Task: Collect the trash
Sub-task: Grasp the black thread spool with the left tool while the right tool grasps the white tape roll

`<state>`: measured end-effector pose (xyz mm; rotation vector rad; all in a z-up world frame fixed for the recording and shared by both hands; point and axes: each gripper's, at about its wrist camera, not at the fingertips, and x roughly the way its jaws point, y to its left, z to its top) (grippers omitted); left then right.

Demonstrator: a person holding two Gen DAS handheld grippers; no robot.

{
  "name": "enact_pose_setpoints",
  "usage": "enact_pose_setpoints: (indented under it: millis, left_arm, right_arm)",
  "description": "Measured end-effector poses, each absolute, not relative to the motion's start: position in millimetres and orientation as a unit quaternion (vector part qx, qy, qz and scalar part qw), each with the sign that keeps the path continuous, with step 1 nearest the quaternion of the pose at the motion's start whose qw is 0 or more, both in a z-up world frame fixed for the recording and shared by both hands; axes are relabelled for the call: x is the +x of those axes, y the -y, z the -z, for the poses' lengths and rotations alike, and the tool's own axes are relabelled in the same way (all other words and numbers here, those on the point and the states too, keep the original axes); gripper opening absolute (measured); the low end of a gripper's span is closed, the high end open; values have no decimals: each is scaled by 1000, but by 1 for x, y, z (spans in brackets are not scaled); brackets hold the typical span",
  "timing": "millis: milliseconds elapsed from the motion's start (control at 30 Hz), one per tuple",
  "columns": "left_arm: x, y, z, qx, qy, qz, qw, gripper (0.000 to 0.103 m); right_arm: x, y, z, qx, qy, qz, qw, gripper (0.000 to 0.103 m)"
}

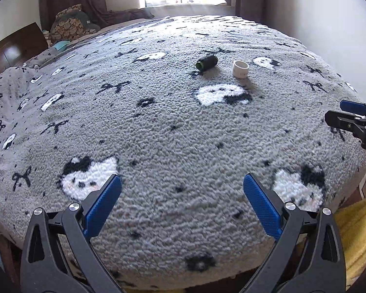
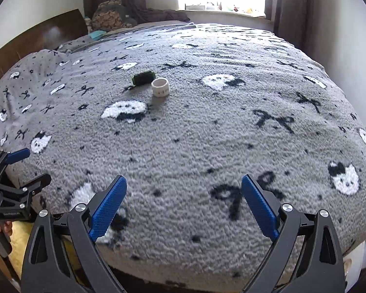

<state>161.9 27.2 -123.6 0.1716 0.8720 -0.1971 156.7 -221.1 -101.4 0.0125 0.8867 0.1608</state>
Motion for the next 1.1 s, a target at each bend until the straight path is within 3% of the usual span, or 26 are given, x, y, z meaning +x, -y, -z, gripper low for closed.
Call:
enact_pose_setpoints:
  millis: [333,467,700,767,833,1100]
  left_arm:
    - [228,-19,125,113,-420,102,895,95]
    - [245,-11,125,123,-419,110,893,95]
    - [273,0,128,123,-420,122,891,95]
    - [282,5,129,119,-423,127,889,95]
    - [294,11,131,116,-426,130,888,95]
    - [355,40,134,80,-435,156,883,95]
  right_arm:
    - [257,187,114,-2,-435,-96,895,93]
    - [293,175,124,-11,-447,-108,888,76]
    - [327,161,138,-21,-458,-123,880,55]
    - [334,162,141,-23,-460,-121,879,40]
    - [335,166,140,-18,-458,-129,879,34]
    - [333,200,126,-35,-443,-95,891,34]
